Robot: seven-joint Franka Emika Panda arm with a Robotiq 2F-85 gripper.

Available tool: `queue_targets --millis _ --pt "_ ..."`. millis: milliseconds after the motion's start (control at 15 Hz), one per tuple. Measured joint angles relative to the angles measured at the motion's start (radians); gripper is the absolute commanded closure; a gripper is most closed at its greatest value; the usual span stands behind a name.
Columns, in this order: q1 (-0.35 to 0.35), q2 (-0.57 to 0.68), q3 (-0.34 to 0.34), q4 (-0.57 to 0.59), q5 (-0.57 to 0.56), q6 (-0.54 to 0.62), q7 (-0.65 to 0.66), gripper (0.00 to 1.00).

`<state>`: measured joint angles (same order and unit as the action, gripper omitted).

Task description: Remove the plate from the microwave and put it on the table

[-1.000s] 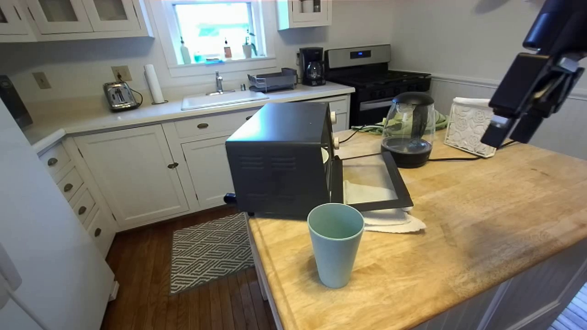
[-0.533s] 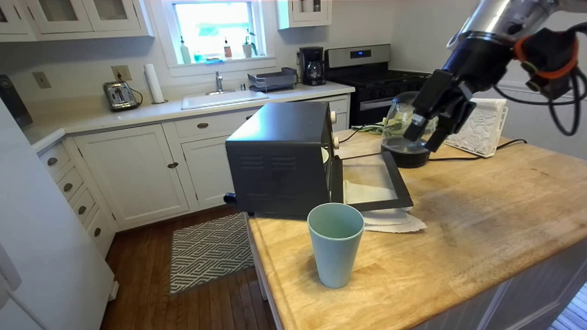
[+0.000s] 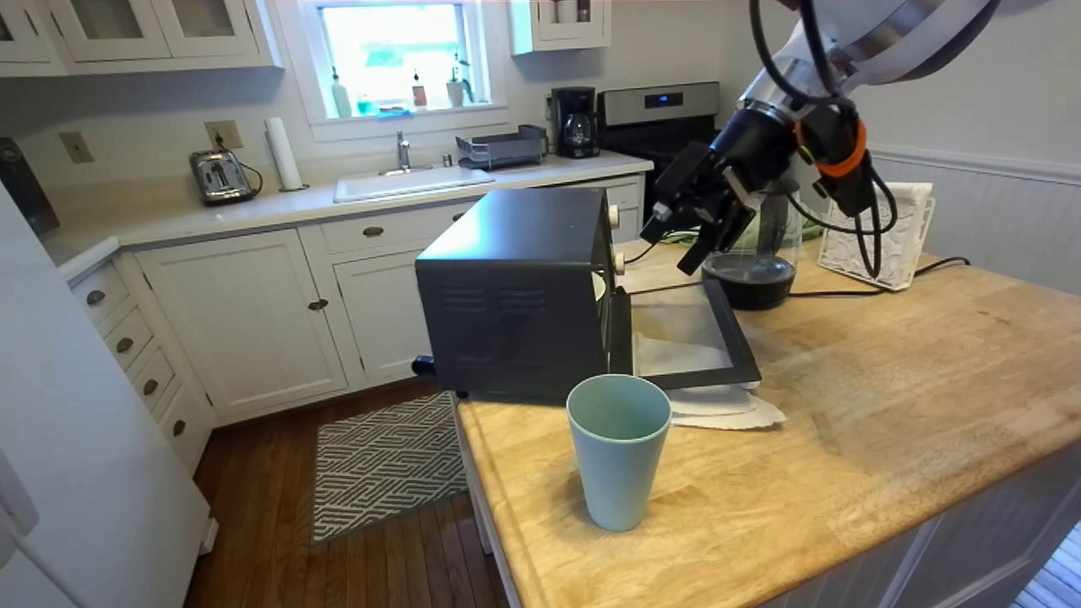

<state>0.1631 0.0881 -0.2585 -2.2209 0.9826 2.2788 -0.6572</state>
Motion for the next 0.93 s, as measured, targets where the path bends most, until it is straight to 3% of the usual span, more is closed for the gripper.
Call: queue_targets --millis 400,667,933 --pt "-0.027 0.032 0.027 0.033 0.006 -0.010 -0.002 0.00" --pt "-0.125 0.050 0.099 0.041 0.039 -0.004 -0.001 0.00" --pt "-0.199 0.106 0.123 0.072 0.075 -0.004 -0.002 0.00"
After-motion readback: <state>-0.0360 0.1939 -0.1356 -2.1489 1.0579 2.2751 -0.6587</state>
